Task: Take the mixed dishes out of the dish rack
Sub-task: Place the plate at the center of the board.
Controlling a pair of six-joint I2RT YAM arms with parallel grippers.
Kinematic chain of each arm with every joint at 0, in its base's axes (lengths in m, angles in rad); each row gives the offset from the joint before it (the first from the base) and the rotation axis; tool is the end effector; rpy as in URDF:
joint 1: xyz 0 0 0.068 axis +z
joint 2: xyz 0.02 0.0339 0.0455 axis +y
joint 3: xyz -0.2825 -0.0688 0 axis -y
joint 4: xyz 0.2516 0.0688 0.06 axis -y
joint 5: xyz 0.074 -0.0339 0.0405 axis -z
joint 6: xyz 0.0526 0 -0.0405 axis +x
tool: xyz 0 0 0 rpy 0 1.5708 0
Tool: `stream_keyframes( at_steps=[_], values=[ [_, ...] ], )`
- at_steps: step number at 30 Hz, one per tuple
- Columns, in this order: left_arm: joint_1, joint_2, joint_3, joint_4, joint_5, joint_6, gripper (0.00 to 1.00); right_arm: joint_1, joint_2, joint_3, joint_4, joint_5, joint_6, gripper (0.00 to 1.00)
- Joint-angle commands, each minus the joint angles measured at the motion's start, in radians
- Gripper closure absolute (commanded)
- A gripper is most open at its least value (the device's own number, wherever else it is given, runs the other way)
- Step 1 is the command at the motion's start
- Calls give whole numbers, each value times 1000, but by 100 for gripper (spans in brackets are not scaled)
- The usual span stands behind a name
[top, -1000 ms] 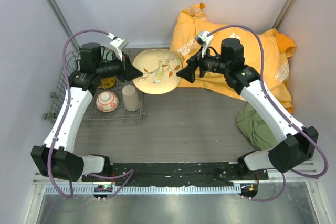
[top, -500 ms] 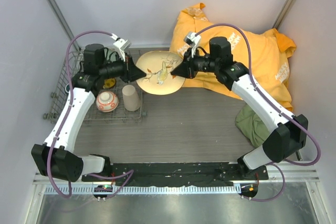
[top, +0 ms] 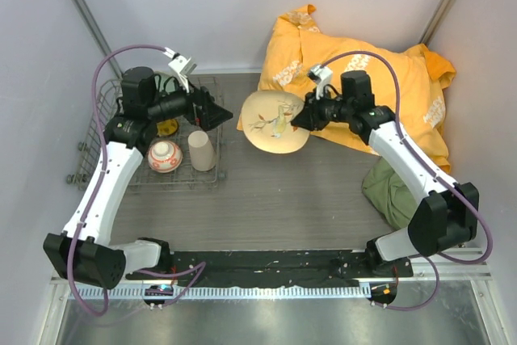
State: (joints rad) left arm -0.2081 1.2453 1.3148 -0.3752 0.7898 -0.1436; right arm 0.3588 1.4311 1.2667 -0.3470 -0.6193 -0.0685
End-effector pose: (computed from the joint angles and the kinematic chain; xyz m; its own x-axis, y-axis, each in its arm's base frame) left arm 0.2686 -0.0949 0.4251 -0.4071 -0.0170 -0.9132 0.7577 0.5521 -0.3480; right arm 0.3082 0.1482 0.3541 -0.4051 -0.2115 -0.8895 -0.7895 0.5715 0.2237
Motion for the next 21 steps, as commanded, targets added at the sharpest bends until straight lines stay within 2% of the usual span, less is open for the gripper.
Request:
stream_keyframes(
  at_steps=[1,6,13,15,20,21],
  values=[
    [6,-55,32,33,-47,56,0,-138,-95,-13,102,-88,59,99],
    [16,-58,29,-50,-61,140,0,-267,-104,-81,-15,-131,-7,99],
    [19,-58,-8,-94,-41,197,0,-417,-51,-139,-281,-250,-227,99],
    [19,-60,-17,-99,-40,210,0,-452,-15,-141,-357,-292,-341,99],
    [18,-60,-31,-119,-55,223,0,-511,89,-93,-673,-336,-634,99],
    [18,-58,-37,-120,-57,225,0,-515,135,-84,-720,-339,-734,99]
  ],
)
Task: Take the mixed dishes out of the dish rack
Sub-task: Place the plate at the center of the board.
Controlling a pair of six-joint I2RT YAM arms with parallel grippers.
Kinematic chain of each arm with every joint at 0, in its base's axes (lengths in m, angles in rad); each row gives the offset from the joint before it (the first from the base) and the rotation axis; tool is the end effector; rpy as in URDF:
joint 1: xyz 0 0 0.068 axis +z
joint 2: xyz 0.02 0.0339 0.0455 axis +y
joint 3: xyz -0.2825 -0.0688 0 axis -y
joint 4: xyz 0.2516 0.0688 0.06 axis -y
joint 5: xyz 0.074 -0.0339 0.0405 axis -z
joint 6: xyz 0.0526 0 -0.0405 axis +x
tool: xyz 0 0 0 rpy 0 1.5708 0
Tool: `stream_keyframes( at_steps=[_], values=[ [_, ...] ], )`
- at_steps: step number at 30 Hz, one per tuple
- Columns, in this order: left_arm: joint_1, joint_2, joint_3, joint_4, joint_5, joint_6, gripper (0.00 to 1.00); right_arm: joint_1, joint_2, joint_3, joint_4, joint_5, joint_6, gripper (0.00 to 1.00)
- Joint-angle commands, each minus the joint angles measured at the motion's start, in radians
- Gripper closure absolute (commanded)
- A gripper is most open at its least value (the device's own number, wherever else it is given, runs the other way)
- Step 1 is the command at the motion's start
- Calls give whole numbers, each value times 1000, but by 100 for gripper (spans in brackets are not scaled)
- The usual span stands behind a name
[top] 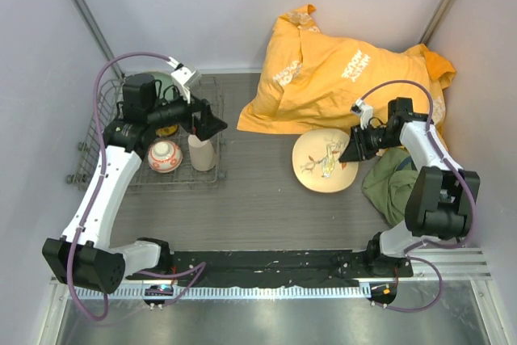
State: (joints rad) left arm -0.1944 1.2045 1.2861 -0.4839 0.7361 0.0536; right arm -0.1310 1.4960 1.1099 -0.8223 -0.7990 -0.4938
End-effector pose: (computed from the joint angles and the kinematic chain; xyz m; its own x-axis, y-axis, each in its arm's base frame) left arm 0.2568 -0.0865 0.4133 -0.3435 0.1081 -0.9329 0.7688 0.6029 -0.2132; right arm 0.2962 -0.0010 0.2526 -0.7401 -0.2359 -0.6298 -0.5810 0.6960 0.4220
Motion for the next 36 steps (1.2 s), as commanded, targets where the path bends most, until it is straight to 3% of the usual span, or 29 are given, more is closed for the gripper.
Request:
stream_keyframes(
  at_steps=[1,6,13,27,30,31,36],
  values=[
    [4,-17,-10,-12,-1,28,0,-30,93,93,-335,-160,-362,99],
    [6,-14,-24,-19,-12,28,0,-51,245,126,-527,-169,-573,99],
    [4,-6,-28,-19,-24,26,0,-58,351,140,-597,-183,-676,99],
    [4,12,-33,-21,-55,25,0,-64,458,146,-454,-137,-568,99],
    [6,18,-33,-30,-60,38,0,-67,455,134,-385,-114,-507,88],
    [4,20,-34,-32,-61,40,0,-67,454,124,-362,-108,-490,78],
    [4,15,-54,-27,-98,80,0,-73,438,90,-262,-77,-436,59]
  ],
)
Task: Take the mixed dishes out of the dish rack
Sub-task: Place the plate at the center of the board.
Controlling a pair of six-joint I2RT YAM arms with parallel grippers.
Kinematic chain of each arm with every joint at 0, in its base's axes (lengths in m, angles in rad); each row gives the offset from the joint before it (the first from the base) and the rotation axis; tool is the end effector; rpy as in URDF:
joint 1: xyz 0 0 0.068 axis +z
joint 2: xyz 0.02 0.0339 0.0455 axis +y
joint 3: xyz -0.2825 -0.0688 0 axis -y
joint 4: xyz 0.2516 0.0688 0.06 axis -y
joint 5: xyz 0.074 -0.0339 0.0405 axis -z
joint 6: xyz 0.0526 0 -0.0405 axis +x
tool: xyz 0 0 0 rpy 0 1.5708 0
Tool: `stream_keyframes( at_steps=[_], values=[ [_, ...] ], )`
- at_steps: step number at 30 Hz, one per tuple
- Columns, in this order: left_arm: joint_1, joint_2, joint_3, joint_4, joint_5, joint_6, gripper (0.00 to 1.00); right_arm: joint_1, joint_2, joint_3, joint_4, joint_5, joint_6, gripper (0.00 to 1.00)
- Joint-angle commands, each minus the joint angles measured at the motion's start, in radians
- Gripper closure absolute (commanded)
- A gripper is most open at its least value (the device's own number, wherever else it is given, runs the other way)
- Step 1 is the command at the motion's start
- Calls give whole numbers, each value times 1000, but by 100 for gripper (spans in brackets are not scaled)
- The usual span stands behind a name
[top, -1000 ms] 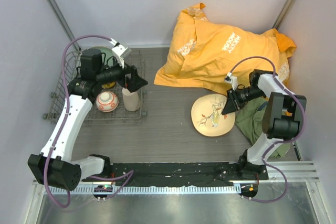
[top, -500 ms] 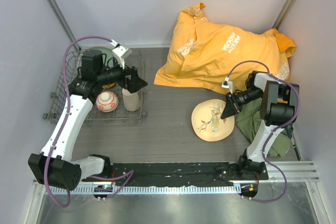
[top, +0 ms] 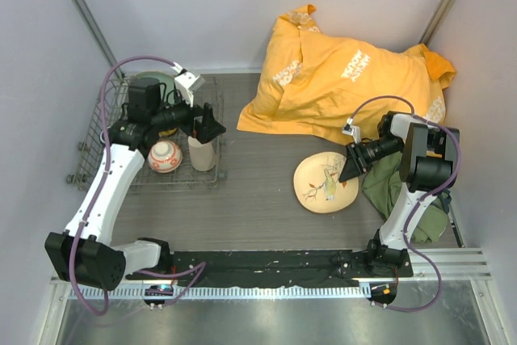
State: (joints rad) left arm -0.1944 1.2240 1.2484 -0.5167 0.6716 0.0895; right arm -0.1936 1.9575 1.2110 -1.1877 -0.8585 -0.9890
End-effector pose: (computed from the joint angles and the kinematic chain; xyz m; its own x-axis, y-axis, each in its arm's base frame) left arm 0.2640 -0.0853 0.3909 -0.4003 0.1501 -0.9040 0.7279 0.6513 -0.2142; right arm 0.3153 -0.0212 0.1470 -0.8297 -0.3938 -0.3957 -0.5521 0.4742 0.6857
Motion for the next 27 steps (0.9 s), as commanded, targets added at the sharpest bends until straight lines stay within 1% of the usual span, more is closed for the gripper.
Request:
stream_keyframes(
  at_steps=[1,2,7,9,11,15,21,22,24,26,27],
  values=[
    [4,-4,-20,9,-40,56,0,-10,-25,-13,109,-14,68,58],
    [4,-4,-27,9,-44,64,0,-12,-26,-14,115,-11,72,54],
    [6,-4,-52,9,-98,124,0,-13,-48,-27,152,16,102,50],
    [6,-1,-63,10,-122,148,0,-12,-80,-48,189,48,128,45],
    [4,2,-72,15,-168,183,0,-12,-124,-65,224,79,153,44],
    [4,12,-83,41,-256,242,0,-13,-201,-119,281,125,193,35],
    [4,40,-79,107,-411,338,0,-13,-331,-174,364,217,254,30],
    [4,42,-81,121,-429,354,0,-12,-348,-180,382,226,259,27],
    [4,45,-84,167,-475,419,0,-13,-396,-191,401,254,277,25],
    [6,51,-84,217,-501,481,0,-12,-430,-188,421,266,286,20],
    [4,55,-80,230,-521,563,0,-12,-459,-186,427,276,291,19]
  ],
)
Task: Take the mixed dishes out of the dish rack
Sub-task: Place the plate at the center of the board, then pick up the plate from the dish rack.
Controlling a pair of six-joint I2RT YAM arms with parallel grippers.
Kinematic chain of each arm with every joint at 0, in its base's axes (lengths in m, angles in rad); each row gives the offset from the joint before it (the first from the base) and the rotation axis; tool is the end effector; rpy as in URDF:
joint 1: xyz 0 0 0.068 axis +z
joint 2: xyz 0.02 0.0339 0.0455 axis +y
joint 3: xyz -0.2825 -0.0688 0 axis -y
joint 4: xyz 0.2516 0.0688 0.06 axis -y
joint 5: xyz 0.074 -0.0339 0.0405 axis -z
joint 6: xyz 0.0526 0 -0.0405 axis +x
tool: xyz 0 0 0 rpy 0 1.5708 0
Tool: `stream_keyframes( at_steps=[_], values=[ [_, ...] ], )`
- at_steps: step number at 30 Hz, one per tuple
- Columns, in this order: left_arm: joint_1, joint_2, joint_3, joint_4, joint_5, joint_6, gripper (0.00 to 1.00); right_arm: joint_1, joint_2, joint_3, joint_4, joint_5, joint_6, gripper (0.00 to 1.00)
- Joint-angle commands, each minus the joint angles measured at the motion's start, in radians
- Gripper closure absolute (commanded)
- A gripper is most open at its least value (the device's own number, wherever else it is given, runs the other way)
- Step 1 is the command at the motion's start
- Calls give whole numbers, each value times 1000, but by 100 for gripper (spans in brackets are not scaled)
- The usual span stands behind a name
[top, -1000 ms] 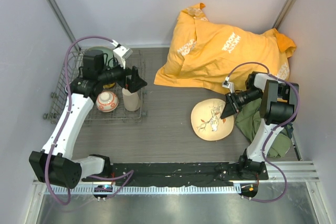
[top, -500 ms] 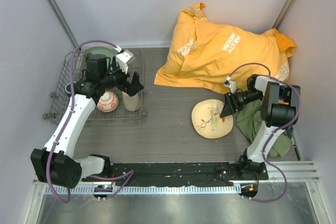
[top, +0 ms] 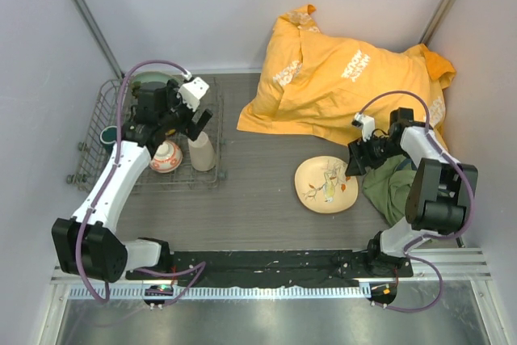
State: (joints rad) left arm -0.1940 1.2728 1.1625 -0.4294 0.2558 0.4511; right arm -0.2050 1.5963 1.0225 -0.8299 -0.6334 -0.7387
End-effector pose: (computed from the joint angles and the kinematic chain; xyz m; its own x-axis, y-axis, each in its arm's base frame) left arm 0.2927 -0.0711 0.3513 -0.2796 0.4848 -0.8287 0.5794 0.7735 0.2570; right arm 0.2907 -0.0286 0.1949 -0.7594 -0.3964 -0.5159 -0.6000 0.7334 0.3195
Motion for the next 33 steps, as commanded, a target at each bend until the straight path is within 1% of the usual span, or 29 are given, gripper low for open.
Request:
stream_keyframes(
  at_steps=[1,2,3,5,7,11,12,14,15,17,19,20,21,23,24,30,33],
  values=[
    [4,25,12,155,-113,242,0,-2,-114,5,74,51,51,17],
    [5,37,19,167,-122,292,0,-2,-130,13,75,52,56,17],
    [5,51,37,172,-133,376,0,1,-140,19,74,51,61,16],
    [10,100,64,166,-139,464,0,3,-171,31,69,51,67,16],
    [16,138,130,120,-147,558,0,7,-197,34,68,57,71,16],
    [31,276,256,57,-179,664,0,18,-216,28,71,64,68,16],
    [34,305,308,44,-190,681,0,18,-216,25,71,66,67,16],
    [41,374,356,24,-217,734,1,21,-213,18,71,70,58,16],
    [42,397,405,5,-225,759,1,22,-213,11,72,72,55,16],
    [45,447,454,-57,-249,826,2,24,-210,-1,83,77,47,16],
    [45,523,534,-101,-299,866,2,24,-205,-9,101,75,42,16],
    [45,546,563,-155,-328,882,2,24,-202,-13,104,72,44,16],
    [47,595,619,-172,-339,905,2,26,-197,-16,109,66,42,16],
    [48,635,678,-209,-357,919,2,24,-190,-27,126,60,42,16],
    [53,658,736,-251,-356,928,2,24,-184,-29,129,54,44,16],
    [53,772,896,-382,-395,1017,2,26,-159,-35,143,54,32,16],
    [54,829,963,-414,-434,1066,2,24,-154,-39,147,40,32,16]
  ],
)
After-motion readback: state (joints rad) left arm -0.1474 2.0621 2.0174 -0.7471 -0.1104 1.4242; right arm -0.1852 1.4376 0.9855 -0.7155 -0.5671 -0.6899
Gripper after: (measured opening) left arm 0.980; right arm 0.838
